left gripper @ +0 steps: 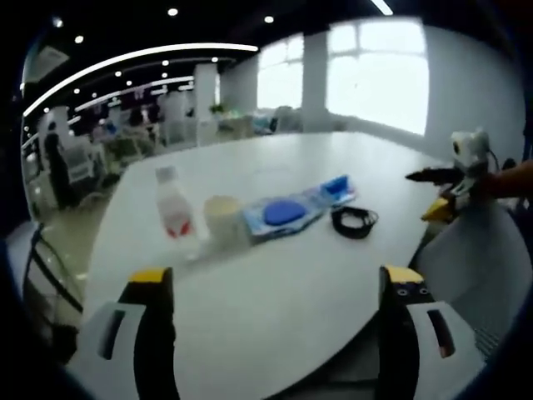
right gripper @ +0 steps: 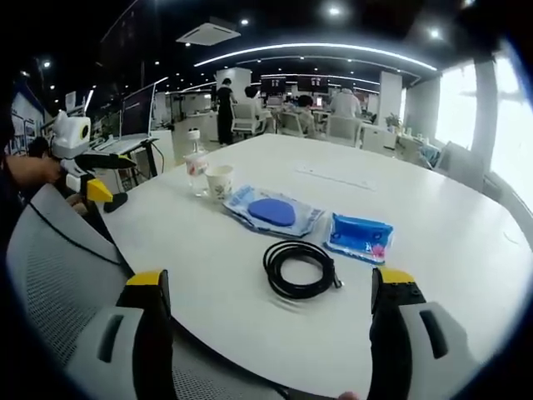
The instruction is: Arrange the tabletop items into an orderly group along one side of the table until the central work area is clear of visible clutter.
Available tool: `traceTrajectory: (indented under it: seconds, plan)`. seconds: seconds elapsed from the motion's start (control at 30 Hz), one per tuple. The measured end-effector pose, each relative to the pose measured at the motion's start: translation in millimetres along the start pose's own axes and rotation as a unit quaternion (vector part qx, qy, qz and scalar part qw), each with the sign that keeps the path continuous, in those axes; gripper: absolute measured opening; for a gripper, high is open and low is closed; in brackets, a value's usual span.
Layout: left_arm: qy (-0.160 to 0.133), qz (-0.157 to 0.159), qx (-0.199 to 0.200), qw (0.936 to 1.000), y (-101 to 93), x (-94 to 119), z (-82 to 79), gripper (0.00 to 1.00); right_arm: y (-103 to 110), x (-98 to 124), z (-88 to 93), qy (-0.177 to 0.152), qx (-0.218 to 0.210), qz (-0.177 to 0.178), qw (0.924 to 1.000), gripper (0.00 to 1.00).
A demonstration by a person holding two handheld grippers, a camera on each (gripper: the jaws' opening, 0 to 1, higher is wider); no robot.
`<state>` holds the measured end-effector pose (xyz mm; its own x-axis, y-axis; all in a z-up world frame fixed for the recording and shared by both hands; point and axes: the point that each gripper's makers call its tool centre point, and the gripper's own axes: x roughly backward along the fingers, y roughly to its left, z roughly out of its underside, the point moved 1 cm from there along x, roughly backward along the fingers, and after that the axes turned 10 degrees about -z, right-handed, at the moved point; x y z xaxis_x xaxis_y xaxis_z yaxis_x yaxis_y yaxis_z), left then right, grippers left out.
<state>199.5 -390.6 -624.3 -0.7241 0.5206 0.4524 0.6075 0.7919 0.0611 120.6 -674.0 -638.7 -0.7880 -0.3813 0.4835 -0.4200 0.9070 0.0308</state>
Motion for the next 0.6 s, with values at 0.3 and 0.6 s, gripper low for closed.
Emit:
traceTrajectory:
  seconds: [0.3, 0.6]
  plan:
    - [-0.002, -0.001, 0.0, 1.0, 0.4, 1.1, -0.4, 1.0, 0.4, 0.0, 0.4, 0.002, 0.002, 0.0, 1.0, 1.0]
    - [-0.007, -0.003, 0.007, 0.9999, 2.6, 1.0, -2.0, 1.0, 0.3, -0.1, -0.7, 0.0, 0.002, 0.001, 1.0, 1.0]
